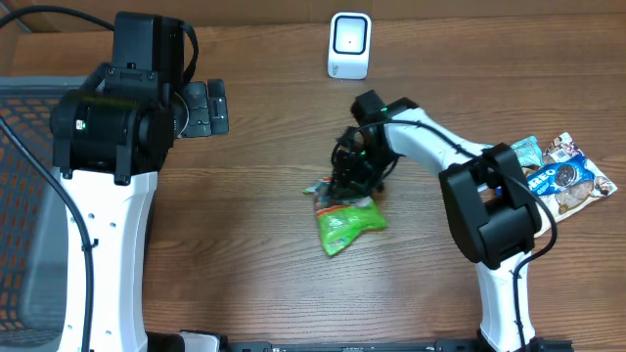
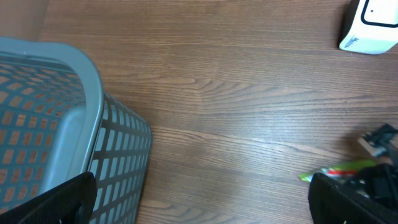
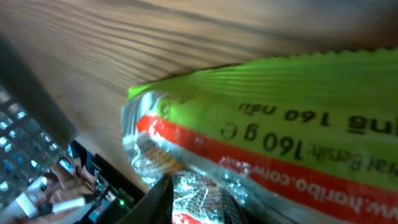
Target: Scan the item barcode
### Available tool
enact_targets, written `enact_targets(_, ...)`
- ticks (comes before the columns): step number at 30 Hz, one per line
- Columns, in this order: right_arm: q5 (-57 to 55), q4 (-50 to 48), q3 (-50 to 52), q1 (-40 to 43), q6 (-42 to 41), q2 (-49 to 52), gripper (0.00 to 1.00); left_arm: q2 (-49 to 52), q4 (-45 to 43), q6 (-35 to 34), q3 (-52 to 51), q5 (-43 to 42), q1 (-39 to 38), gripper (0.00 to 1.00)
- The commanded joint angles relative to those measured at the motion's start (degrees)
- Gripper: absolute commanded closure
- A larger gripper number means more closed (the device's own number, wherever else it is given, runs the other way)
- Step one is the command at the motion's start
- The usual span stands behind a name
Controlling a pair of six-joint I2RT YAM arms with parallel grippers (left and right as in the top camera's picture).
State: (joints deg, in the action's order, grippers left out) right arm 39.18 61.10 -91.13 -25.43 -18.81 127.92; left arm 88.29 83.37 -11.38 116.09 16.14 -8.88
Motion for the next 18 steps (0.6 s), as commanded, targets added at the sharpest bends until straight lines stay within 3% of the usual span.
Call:
enact_targets(1, -11.21, 4.92, -1.38, 4.02, 8.04, 2.69, 0.66, 0.48, -0.02, 1.29, 0.68, 0.76, 0.24, 0.0)
enact_targets(5, -4.98, 10.69, -6.75, 7.08, 17.25, 0.61, 0.61, 0.48, -0.02, 1.29, 0.68, 0.74, 0.24, 0.0)
enact_targets(9, -6.32, 13.2, -10.36, 10.78, 17.33, -3.67, 0.56, 0.48, -0.02, 1.29, 0.68, 0.74, 0.24, 0.0)
enact_targets(14, -11.54, 13.7, -9.94, 15.8, 19.61, -4.98, 0.46, 0.48, -0.02, 1.29, 0.68, 0.74, 0.22, 0.01)
enact_targets(18, -11.5, 7.76, -4.44, 16.83, 24.96, -4.37, 0.37, 0.48, -0.02, 1.29, 0.68, 0.74, 0.24, 0.0)
